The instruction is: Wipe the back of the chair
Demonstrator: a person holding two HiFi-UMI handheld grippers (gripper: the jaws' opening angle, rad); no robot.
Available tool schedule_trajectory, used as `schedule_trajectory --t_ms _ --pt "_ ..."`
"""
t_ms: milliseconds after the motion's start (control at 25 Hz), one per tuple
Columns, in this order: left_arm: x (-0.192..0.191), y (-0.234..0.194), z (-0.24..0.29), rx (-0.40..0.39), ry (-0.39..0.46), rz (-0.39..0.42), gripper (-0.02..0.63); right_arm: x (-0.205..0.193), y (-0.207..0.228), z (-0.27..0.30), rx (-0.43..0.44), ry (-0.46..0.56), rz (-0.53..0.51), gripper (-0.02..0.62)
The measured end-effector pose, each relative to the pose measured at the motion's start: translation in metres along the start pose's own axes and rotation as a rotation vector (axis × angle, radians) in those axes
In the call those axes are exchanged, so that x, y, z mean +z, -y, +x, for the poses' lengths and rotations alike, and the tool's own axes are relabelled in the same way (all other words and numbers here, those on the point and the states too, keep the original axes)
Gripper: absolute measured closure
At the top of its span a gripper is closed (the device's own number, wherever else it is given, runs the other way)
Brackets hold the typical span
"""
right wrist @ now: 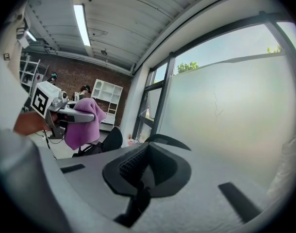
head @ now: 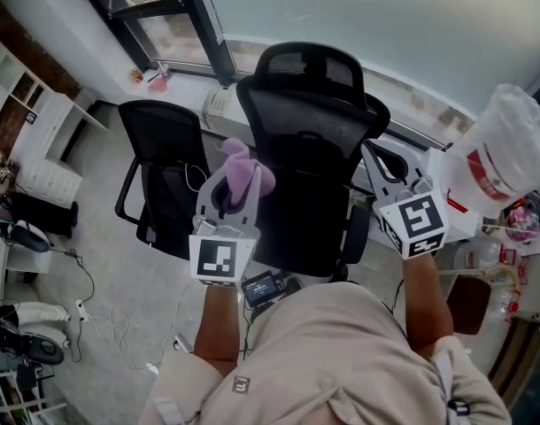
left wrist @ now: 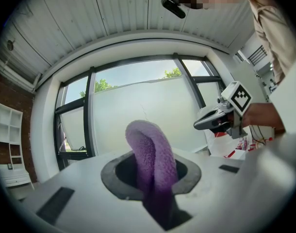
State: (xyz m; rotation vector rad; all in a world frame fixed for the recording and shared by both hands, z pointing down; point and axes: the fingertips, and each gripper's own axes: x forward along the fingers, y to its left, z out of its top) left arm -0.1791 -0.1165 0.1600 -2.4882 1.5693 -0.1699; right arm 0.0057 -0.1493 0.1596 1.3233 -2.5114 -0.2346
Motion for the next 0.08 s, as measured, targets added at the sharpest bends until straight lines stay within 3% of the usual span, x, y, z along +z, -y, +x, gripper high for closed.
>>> schedule_trajectory --t_ms 80 --pt "-0.0001 -0.0008 -0.0005 0.001 0.031 0.019 0.528 -0.0003 -0.0011 -0.0008 -0.003 -0.002 -0.001 0.603"
